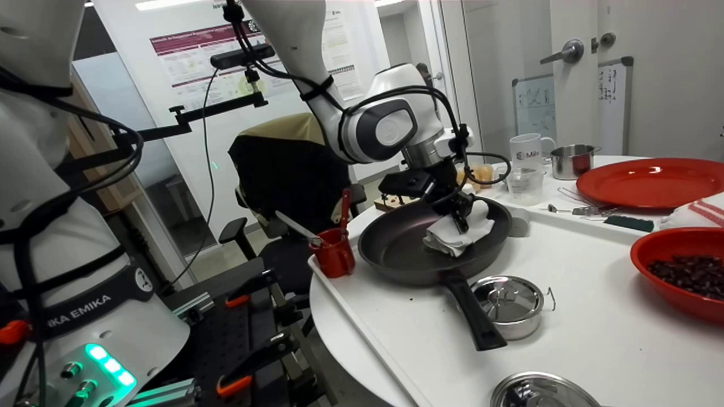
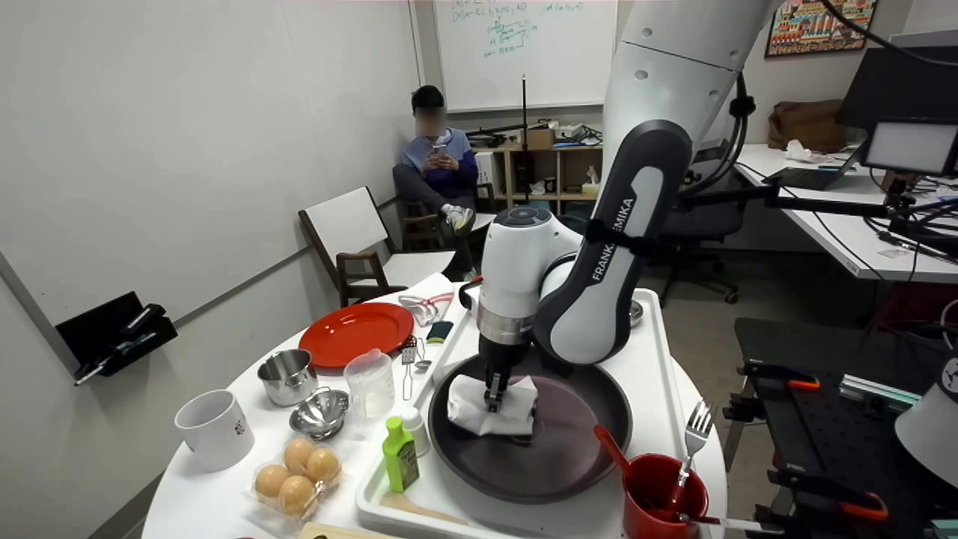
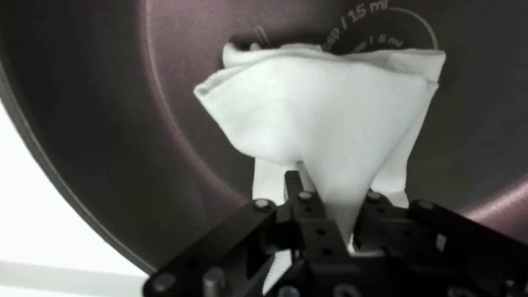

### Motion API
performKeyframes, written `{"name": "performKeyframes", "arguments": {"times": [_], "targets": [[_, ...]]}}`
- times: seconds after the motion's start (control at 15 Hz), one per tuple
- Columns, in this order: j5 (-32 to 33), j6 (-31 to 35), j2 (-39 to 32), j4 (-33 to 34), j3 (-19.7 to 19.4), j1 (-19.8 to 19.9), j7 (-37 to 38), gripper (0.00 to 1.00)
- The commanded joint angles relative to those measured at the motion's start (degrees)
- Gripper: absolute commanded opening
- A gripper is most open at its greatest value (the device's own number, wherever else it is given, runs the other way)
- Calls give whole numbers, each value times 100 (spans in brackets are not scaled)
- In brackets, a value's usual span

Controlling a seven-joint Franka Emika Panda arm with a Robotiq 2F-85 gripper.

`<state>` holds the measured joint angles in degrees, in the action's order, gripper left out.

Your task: Wipe the pan with the white cloth

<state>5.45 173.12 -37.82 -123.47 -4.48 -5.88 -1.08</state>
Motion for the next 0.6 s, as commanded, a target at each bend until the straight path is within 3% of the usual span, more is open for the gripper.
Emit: {"name": "performKeyframes", "arguments": {"times": [0.0,0.27,0.53], "targets": [[-72,-2,29,-196,34,276,-8,9],[-42,68,225,-600,79,503,-105,9],[106,218,427,-1140,155,484,-316,9]]}}
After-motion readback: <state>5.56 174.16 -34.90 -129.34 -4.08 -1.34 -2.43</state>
